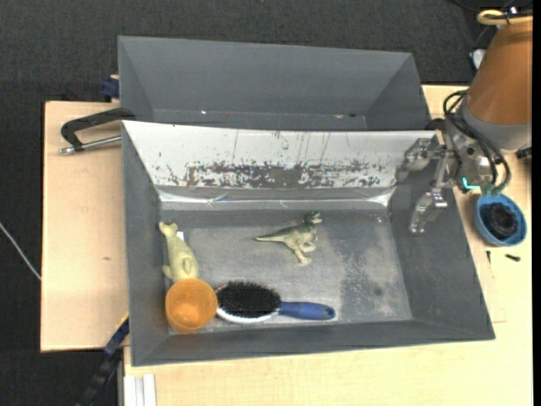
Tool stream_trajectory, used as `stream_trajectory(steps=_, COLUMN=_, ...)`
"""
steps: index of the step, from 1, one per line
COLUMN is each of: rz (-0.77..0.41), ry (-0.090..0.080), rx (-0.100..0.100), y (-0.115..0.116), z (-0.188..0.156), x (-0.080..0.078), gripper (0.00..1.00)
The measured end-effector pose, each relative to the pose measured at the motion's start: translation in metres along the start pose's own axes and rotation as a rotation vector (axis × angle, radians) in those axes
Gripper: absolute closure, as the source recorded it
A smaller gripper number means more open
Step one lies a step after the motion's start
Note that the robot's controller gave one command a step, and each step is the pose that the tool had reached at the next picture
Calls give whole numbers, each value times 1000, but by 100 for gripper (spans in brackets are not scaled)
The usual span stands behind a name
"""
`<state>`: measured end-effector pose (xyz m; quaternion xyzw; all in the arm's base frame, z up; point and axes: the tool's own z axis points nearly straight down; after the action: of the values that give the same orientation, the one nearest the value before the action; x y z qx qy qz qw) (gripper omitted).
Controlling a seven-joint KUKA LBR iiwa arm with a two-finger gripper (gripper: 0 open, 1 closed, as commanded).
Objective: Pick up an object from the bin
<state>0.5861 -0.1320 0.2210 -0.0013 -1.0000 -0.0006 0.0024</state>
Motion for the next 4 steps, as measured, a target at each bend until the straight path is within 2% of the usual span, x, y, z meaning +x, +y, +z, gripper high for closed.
stream_trajectory(steps=1, rz=9, ry=-7, rx=0, y=36, z=153, x=78, gripper=0)
stream_trajectory(steps=2, rz=62, ry=-18, rx=-5, y=120, z=117, x=17, gripper=0)
stream_trajectory(steps=3, rz=324, ry=-11, rx=-4, y=175, z=147, x=30, gripper=0)
stream_trajectory(steps=4, rz=326, ry=-16, rx=-2, y=173, z=146, x=28, gripper=100)
